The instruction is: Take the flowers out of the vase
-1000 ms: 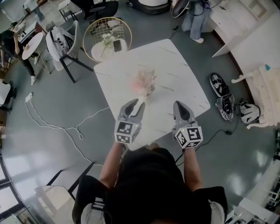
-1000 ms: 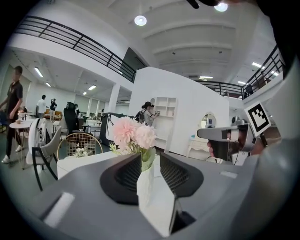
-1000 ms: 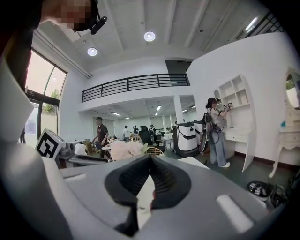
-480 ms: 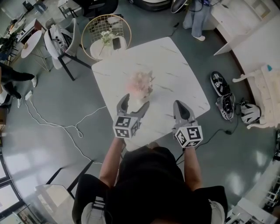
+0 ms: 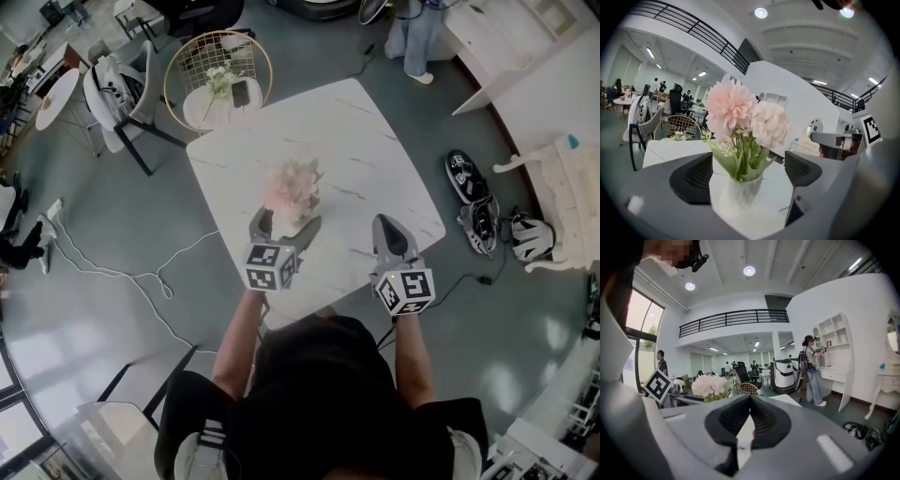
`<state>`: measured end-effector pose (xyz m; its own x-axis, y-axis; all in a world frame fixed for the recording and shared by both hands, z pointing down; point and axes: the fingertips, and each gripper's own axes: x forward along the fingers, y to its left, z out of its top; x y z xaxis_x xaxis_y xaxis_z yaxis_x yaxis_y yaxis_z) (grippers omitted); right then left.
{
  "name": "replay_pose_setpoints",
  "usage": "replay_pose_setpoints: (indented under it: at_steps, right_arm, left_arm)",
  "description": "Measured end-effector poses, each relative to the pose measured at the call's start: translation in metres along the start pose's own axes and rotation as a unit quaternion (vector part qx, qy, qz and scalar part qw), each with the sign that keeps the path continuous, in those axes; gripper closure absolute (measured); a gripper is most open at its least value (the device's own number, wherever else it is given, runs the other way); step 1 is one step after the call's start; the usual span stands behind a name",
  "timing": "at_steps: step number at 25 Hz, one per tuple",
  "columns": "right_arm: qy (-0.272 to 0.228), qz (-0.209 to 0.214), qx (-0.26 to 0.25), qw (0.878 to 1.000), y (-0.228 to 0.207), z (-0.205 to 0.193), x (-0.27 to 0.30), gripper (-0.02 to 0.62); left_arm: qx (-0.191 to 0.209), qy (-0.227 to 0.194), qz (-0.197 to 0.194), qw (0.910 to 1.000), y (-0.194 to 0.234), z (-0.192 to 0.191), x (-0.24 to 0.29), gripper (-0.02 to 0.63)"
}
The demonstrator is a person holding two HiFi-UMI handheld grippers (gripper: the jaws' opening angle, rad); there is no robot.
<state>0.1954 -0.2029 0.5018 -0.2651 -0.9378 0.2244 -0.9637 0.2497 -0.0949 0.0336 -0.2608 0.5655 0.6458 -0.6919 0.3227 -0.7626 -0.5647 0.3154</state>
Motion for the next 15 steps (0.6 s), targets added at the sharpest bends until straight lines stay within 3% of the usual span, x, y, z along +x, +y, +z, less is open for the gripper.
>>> replay_pose_setpoints:
  at_steps: [15]
  right_arm:
    - [0.008, -0.004, 0.002, 1.000, -0.013, -0.004, 0.013, 0.592]
  left_arm:
    - [0.003, 0.006, -0.004, 1.0000, 0.008, 0.002, 0.024, 0.143]
